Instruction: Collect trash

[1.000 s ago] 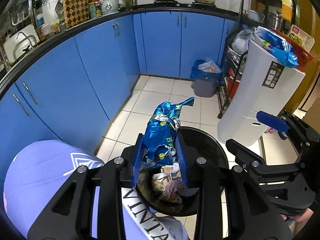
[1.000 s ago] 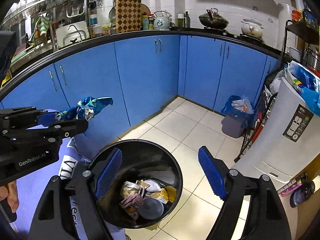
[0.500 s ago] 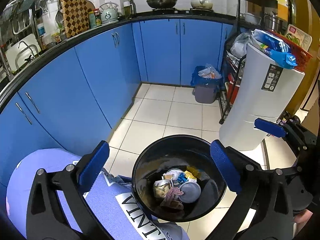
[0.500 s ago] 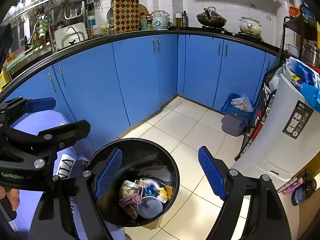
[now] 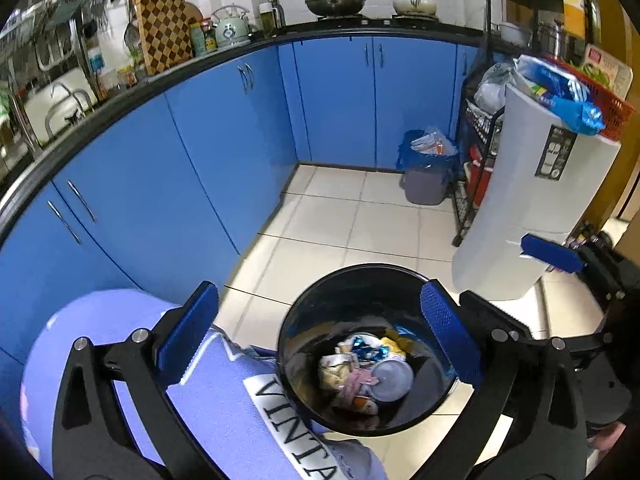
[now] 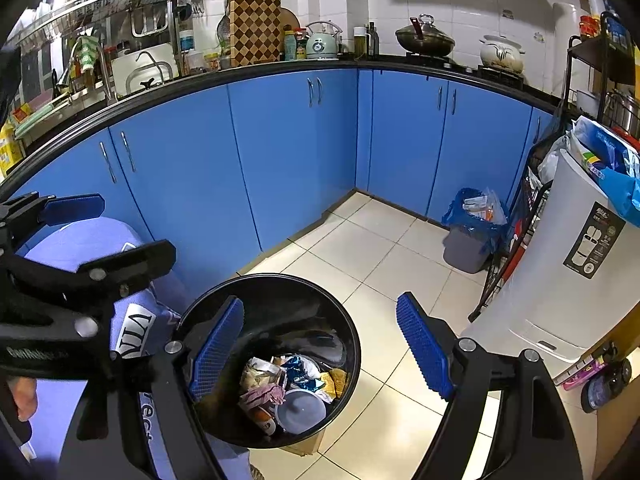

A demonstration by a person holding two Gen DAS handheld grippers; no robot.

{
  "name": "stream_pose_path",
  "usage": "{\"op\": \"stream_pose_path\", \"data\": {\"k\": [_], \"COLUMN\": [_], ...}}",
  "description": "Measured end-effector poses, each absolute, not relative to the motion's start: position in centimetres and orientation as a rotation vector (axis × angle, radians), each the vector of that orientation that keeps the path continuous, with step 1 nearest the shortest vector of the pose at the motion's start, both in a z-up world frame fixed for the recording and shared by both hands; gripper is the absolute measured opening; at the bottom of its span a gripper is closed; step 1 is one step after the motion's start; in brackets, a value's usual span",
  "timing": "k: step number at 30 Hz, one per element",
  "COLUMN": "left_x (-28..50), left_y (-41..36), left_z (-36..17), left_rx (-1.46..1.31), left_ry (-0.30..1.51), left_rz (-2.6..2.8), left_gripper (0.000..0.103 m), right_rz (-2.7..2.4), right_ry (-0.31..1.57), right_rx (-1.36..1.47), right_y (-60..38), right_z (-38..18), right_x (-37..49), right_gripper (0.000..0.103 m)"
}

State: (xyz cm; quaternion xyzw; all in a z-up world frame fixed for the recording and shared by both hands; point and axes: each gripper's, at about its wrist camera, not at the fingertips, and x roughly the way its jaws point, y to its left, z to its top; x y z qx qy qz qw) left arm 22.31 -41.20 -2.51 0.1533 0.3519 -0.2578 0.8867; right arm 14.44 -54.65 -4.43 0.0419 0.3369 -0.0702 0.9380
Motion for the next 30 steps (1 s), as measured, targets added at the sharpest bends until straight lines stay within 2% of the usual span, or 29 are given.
{"op": "stream_pose_path", "data": {"k": [8,30], "left_x": [22.6,20.4], "left_y": [-40.9,-41.6], "left_z": [-2.3,-1.2], "left_rx": [0.274,0.319], "left_ry": [0.773,0.717], "left_rz": [-0.537,-0.561], "left_gripper": [0.099,0.1], "right_rz": [-0.147,-0.14], "right_ry": [0.692,0.693], "right_rx": [0.098,0.095], "right_y": [-54.8,-54.6], "right_z": [-4.5,-4.5], "right_x": [14.2,14.0], "right_gripper": [0.077,0.077]}}
